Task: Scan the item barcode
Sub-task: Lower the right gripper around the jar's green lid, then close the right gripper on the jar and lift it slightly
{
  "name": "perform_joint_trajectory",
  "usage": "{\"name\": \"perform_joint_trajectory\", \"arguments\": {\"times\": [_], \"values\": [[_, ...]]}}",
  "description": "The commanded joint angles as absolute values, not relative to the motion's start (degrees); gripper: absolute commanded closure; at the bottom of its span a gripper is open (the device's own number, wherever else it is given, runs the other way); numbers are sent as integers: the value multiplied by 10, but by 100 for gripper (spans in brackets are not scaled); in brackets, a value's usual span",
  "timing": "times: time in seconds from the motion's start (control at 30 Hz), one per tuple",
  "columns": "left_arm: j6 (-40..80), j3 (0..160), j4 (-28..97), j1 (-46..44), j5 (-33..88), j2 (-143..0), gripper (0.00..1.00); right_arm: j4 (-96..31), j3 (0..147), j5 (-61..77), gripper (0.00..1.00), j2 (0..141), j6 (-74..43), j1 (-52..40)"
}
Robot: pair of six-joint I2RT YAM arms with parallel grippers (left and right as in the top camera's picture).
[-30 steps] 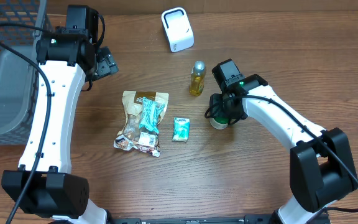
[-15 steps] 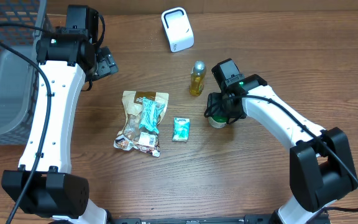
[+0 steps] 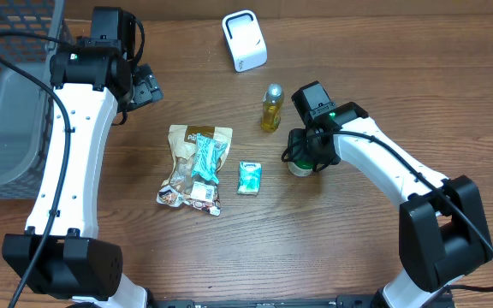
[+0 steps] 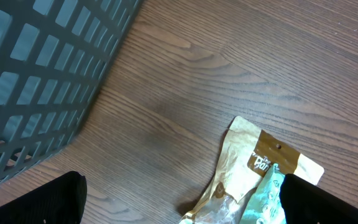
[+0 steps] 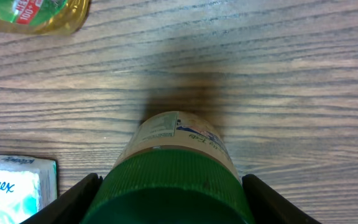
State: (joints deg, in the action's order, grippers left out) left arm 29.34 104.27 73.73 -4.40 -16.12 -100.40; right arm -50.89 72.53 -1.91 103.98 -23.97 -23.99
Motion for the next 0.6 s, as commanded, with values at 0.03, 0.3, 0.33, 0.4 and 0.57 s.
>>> {"name": "perform_joint_trajectory", "arguments": {"times": [0.03,0.3,0.33,0.4,0.57], "values": [[283,1054,737,-45,-169,-996,0,-520,719,-2,41,1041,-242,-241],[283,1054,737,-45,-169,-996,0,-529,719,47,42,1041,-243,-241],[283,1054,737,-45,-169,-996,0,-532,719,52,43,1041,-243,-241],[283,1054,737,-45,-169,-996,0,-537,719,63,44,1041,-243,-241],[283,1054,737,-45,-169,-996,0,-552,719,93,44,1041,-243,-241]]}}
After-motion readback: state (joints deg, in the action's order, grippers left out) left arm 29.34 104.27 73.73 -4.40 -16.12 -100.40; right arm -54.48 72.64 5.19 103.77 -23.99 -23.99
